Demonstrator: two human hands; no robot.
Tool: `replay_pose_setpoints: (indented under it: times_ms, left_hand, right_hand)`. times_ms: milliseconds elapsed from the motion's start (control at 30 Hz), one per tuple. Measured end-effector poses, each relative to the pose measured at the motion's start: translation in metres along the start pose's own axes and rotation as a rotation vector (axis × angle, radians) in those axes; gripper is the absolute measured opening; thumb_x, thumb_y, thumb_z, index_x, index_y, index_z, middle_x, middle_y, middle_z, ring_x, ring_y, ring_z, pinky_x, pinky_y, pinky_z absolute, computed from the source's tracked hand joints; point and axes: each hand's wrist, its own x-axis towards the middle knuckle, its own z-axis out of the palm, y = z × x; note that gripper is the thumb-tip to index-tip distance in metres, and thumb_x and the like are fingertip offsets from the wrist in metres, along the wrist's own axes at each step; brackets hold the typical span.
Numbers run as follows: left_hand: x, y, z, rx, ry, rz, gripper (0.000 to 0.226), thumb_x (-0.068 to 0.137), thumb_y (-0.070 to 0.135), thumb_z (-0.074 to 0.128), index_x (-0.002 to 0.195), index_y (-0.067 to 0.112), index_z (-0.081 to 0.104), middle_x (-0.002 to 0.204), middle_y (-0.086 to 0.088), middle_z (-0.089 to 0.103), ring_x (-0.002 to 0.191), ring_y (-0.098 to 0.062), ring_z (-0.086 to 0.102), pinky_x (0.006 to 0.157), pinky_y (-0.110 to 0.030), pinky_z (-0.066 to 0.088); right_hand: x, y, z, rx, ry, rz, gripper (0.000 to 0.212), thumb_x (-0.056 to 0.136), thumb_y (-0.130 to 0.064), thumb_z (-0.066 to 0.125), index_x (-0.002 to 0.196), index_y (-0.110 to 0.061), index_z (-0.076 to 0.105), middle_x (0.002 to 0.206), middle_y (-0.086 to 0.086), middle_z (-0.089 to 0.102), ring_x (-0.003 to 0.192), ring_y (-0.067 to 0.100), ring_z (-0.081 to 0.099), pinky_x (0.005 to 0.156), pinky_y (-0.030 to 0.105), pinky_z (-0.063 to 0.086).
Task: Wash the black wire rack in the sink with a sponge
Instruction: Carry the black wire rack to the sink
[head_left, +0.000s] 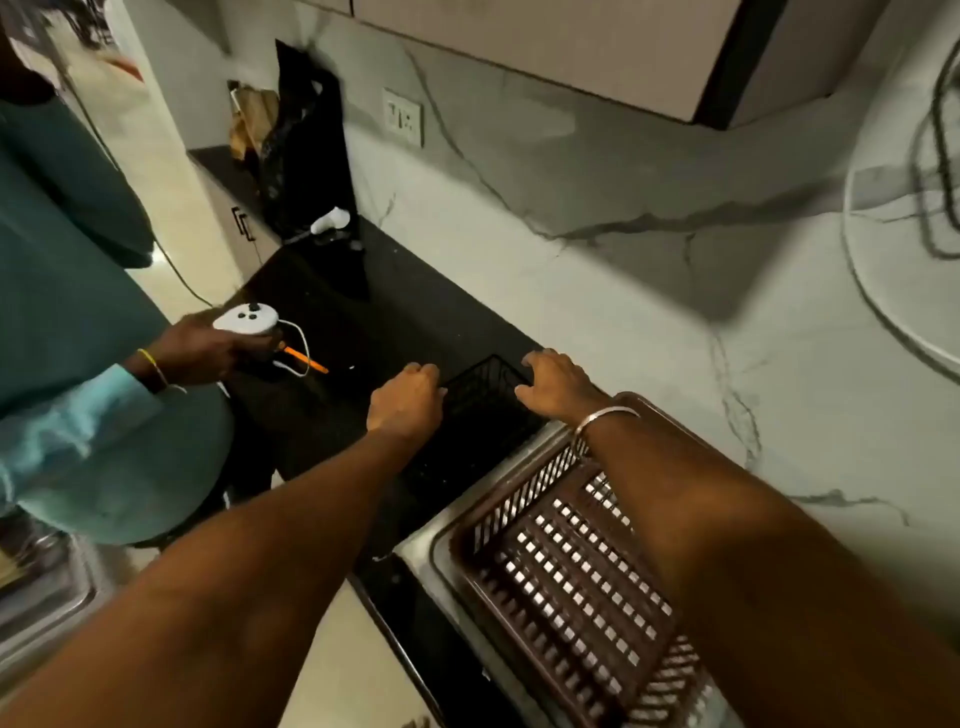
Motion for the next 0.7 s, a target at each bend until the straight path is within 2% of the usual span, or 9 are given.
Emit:
replay_pose_setpoints:
  times_ms: [133,200,300,400,500,600,700]
  left_hand:
    - [0.004,-0.015,0.025,-0.018,-0.038,-0.124,0.030,0.108,0.038,0.055,0.128,0.015,0.058,0.128,-0.010,0.055,0.113,-0.036,0.064,0.080,-0.048,0.049]
    - [0.006,-0.021,0.037,-0.049,-0.050,-0.207,0.036,0.107,0.038,0.060,0.134,0.016,0.052,0.132,-0.011,0.051,0.117,-0.035,0.062,0.079,-0.045,0.047]
    - [0.006,-0.027,0.049,-0.100,-0.060,-0.332,0.046,0.103,0.039,0.065,0.136,0.015,0.044,0.135,-0.013,0.048,0.118,-0.038,0.063,0.080,-0.047,0.049]
    - [0.008,-0.033,0.060,-0.158,-0.121,-0.451,0.050,0.103,0.038,0.066,0.137,0.013,0.039,0.134,-0.019,0.056,0.118,-0.043,0.064,0.079,-0.047,0.044]
    - [0.011,-0.037,0.068,-0.191,-0.200,-0.504,0.043,0.102,0.030,0.065,0.134,0.010,0.043,0.131,-0.021,0.062,0.122,-0.044,0.062,0.088,-0.049,0.049]
    - [0.014,-0.036,0.071,-0.223,-0.231,-0.539,0.039,0.099,0.018,0.067,0.134,0.007,0.051,0.133,-0.023,0.061,0.124,-0.045,0.060,0.098,-0.052,0.052]
    - [0.015,-0.032,0.065,-0.206,-0.195,-0.543,0.038,0.098,0.015,0.067,0.133,0.007,0.053,0.129,-0.023,0.062,0.122,-0.044,0.062,0.096,-0.052,0.053]
  right_hand:
    - [0.023,0.003,0.016,0.020,-0.148,0.073,0.078,0.094,-0.041,0.070,0.159,-0.013,0.039,0.162,0.016,0.039,0.148,0.036,0.041,0.120,0.043,0.038]
    - [0.037,0.005,0.027,0.031,-0.181,0.097,0.079,0.096,-0.036,0.071,0.161,-0.009,0.034,0.164,0.018,0.036,0.149,0.036,0.039,0.120,0.042,0.036]
    - [0.054,0.007,0.046,0.045,-0.192,0.137,0.068,0.096,-0.030,0.072,0.153,-0.004,0.043,0.153,0.021,0.049,0.141,0.038,0.049,0.113,0.041,0.044]
    - [0.065,0.010,0.063,0.072,-0.181,0.166,0.061,0.097,-0.025,0.071,0.150,-0.004,0.047,0.148,0.021,0.055,0.137,0.039,0.053,0.112,0.042,0.047]
    - [0.073,0.013,0.073,0.120,-0.125,0.194,0.055,0.098,-0.020,0.068,0.149,-0.005,0.050,0.148,0.019,0.054,0.137,0.039,0.053,0.113,0.045,0.047]
    - [0.078,0.017,0.074,0.262,-0.088,0.231,0.056,0.098,-0.012,0.067,0.150,-0.005,0.051,0.153,0.018,0.053,0.142,0.037,0.050,0.118,0.040,0.041]
    - [0.076,0.023,0.069,0.357,-0.052,0.261,0.056,0.096,-0.004,0.066,0.150,-0.005,0.053,0.151,0.017,0.055,0.141,0.035,0.051,0.119,0.036,0.040]
